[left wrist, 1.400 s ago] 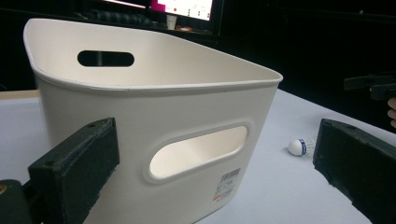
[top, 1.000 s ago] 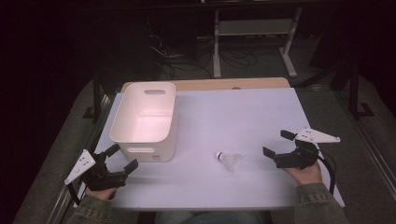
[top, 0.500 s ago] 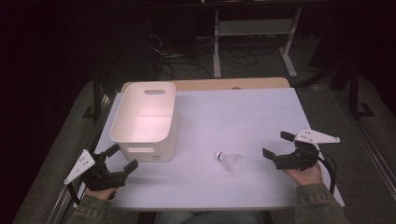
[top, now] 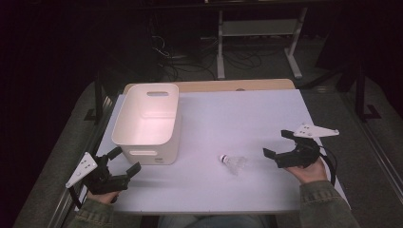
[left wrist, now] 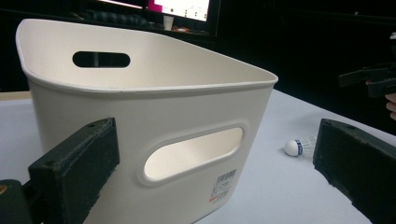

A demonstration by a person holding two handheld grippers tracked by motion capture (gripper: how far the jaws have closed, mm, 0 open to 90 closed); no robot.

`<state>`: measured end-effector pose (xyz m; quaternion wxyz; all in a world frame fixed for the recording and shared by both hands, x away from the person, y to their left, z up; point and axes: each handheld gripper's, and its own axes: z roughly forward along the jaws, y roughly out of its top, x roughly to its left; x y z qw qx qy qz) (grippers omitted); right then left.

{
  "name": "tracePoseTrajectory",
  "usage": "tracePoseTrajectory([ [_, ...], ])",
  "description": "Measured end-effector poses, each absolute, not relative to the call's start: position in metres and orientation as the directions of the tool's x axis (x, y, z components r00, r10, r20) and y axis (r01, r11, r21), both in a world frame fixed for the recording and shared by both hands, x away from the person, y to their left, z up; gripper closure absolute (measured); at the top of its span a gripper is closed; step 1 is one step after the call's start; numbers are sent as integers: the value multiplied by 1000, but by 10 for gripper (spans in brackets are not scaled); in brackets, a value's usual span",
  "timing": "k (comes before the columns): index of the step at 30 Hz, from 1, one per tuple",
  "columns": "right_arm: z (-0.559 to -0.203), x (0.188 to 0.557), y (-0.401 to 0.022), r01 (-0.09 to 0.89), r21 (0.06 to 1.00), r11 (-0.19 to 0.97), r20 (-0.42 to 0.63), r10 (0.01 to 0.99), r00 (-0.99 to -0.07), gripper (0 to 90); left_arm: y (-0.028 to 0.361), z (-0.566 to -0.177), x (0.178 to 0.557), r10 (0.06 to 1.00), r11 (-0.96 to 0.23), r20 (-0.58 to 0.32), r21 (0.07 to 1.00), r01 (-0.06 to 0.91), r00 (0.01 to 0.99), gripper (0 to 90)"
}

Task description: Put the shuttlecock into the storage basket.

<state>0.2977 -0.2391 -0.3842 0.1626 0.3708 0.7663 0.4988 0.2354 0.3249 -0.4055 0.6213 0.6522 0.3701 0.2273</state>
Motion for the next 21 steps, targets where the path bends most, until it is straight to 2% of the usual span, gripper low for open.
tracePoseTrajectory([
  [21, -386, 313, -213, 437, 853, 285, 145, 674, -724, 0, 325, -405, 234, 765, 47, -162, 979, 196, 623, 0],
])
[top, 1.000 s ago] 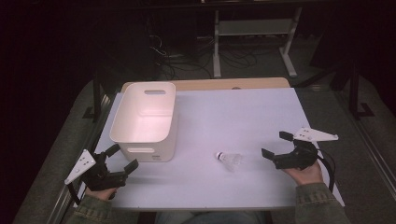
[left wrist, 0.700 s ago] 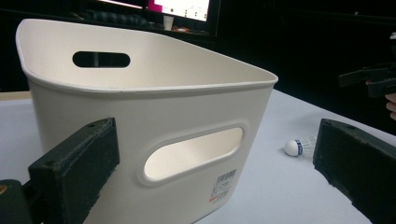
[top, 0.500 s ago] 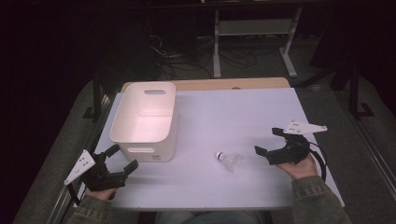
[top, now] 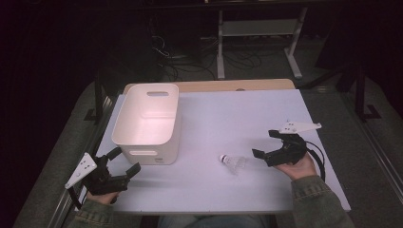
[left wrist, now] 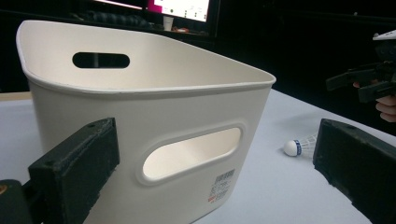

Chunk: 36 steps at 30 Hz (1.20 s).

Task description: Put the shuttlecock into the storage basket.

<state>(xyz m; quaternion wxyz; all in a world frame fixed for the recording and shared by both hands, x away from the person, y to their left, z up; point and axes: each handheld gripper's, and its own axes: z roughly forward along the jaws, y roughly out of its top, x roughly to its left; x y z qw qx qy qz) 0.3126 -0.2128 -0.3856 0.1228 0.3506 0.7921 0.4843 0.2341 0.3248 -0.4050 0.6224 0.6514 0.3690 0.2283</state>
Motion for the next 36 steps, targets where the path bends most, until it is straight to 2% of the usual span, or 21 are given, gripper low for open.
tracePoseTrajectory([
  [33, -394, 332, -189, 461, 813, 355, 153, 635, -757, 4, 325, -405, 234, 763, 53, -167, 979, 197, 624, 0],
  [36, -395, 334, -189, 457, 814, 359, 145, 636, -758, 40, 325, -405, 234, 763, 53, -166, 979, 196, 625, 0],
])
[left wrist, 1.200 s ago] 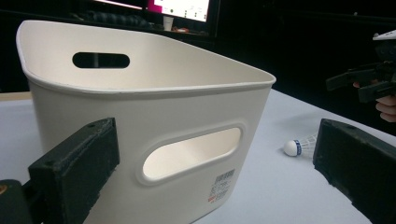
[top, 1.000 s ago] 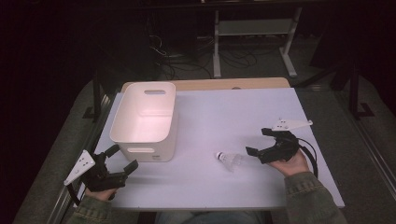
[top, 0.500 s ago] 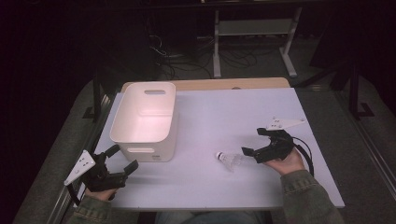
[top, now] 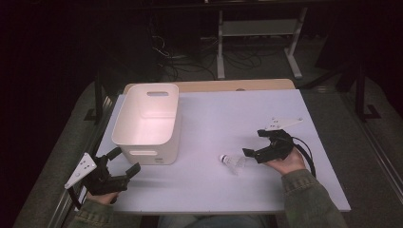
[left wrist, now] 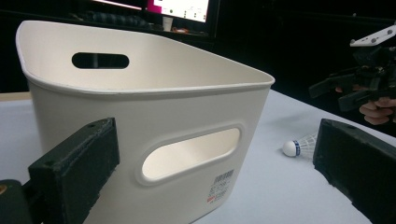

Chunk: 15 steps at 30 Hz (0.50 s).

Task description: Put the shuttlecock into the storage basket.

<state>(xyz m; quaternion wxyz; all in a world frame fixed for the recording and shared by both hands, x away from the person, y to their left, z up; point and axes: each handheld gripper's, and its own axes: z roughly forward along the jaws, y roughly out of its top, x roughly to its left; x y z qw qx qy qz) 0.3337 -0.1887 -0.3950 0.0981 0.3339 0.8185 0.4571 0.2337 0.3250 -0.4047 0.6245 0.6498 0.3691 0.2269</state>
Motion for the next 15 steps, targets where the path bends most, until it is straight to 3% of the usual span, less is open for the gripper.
tracePoseTrajectory([
  [12, -401, 342, -188, 480, 796, 369, 171, 624, -762, 134, 326, -405, 234, 765, 50, -162, 980, 194, 623, 0],
  [15, -403, 344, -187, 483, 789, 379, 173, 617, -767, 195, 326, -405, 234, 765, 50, -162, 980, 194, 623, 0],
])
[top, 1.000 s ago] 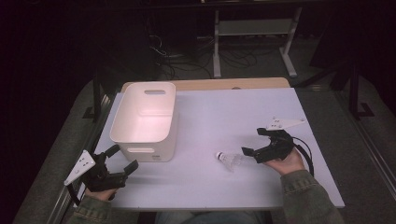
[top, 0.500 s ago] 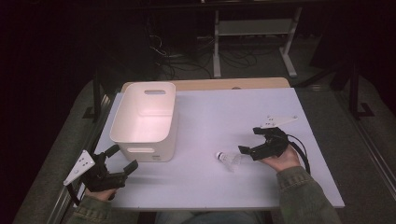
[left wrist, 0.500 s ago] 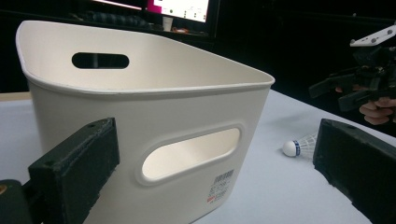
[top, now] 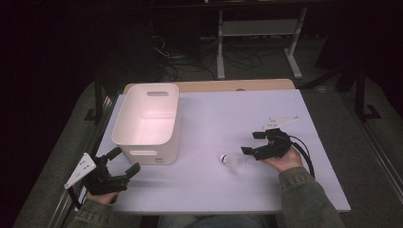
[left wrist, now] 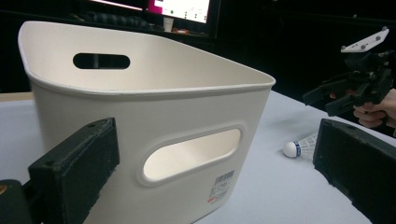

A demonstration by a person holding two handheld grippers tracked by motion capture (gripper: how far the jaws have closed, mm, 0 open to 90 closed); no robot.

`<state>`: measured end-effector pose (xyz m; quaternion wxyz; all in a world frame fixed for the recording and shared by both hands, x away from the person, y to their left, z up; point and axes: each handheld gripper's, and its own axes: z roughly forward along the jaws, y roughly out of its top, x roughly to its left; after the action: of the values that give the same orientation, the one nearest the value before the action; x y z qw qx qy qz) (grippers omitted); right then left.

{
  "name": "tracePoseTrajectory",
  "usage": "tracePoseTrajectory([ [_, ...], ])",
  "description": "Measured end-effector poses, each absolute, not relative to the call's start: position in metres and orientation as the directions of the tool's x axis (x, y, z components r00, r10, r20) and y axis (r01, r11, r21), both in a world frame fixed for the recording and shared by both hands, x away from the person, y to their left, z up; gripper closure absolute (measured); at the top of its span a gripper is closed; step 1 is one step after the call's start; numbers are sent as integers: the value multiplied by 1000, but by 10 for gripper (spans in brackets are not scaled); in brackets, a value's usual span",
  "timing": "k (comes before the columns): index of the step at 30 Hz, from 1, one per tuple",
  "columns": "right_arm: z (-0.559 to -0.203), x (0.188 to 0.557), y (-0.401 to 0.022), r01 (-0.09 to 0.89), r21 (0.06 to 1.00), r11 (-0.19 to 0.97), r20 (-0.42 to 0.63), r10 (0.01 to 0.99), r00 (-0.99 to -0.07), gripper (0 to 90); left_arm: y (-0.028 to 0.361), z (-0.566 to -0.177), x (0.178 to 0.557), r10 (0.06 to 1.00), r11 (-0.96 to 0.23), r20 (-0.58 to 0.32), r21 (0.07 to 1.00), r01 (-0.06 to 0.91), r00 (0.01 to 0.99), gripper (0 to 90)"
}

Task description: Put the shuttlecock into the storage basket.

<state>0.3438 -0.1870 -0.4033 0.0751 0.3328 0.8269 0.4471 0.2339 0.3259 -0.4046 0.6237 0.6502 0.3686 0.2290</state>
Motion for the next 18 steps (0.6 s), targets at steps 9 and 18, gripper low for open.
tracePoseTrajectory([
  [9, -408, 348, -186, 495, 777, 387, 195, 600, -776, 388, 326, -405, 234, 765, 49, -162, 980, 194, 624, 0],
  [18, -414, 352, -184, 528, 747, 404, 226, 592, -773, 515, 326, -405, 234, 765, 49, -162, 980, 195, 623, 0],
])
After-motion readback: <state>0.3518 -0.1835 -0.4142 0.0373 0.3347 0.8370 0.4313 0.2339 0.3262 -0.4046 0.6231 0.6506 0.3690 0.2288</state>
